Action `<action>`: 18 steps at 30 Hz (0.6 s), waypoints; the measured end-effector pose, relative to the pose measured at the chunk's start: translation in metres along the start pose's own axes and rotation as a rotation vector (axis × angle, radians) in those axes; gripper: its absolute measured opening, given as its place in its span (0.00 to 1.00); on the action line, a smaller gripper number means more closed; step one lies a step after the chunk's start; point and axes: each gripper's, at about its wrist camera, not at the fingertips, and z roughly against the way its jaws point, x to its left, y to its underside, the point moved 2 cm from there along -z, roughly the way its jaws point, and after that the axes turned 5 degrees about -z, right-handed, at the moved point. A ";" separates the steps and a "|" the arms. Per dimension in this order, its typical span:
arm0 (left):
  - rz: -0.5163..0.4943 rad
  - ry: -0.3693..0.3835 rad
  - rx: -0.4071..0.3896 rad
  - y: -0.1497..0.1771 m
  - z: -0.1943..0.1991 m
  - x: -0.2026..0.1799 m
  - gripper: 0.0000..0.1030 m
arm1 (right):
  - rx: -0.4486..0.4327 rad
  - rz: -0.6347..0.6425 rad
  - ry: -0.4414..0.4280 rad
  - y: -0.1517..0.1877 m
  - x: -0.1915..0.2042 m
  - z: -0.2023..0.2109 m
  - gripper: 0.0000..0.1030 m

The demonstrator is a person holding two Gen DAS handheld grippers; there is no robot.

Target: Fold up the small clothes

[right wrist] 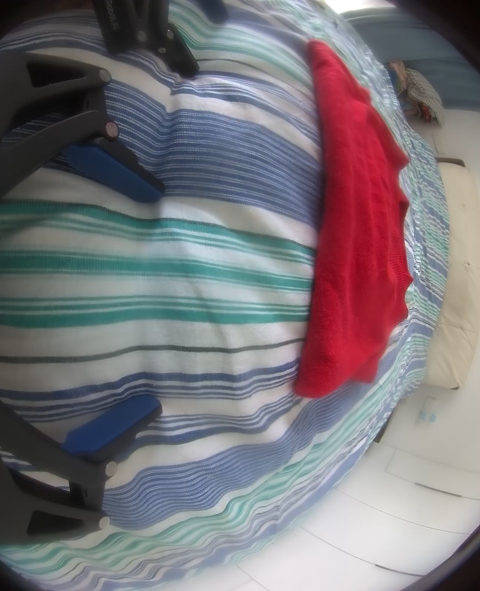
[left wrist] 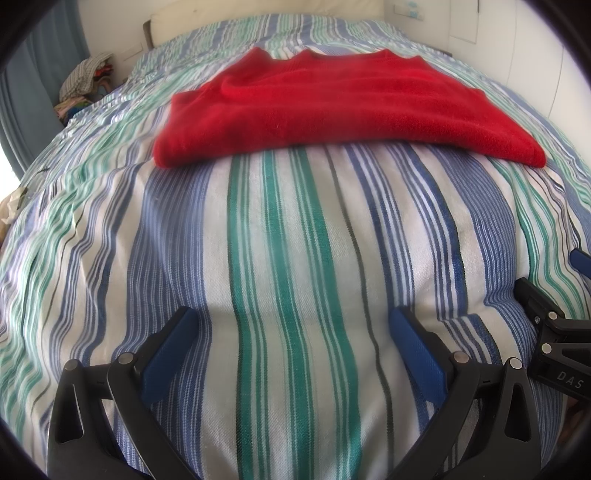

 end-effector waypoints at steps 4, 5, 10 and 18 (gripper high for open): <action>0.000 0.000 0.001 0.000 0.000 0.000 0.99 | 0.000 0.000 0.000 0.000 0.000 0.000 1.00; 0.000 0.001 0.002 0.000 0.000 0.000 0.99 | 0.000 0.000 -0.001 0.000 0.000 0.000 1.00; -0.006 0.079 0.061 -0.007 0.007 0.008 0.99 | 0.039 -0.025 -0.062 -0.005 -0.008 0.002 1.00; 0.084 0.131 -0.030 -0.010 0.033 0.052 0.99 | -0.030 -0.187 -0.342 -0.112 -0.093 0.012 0.99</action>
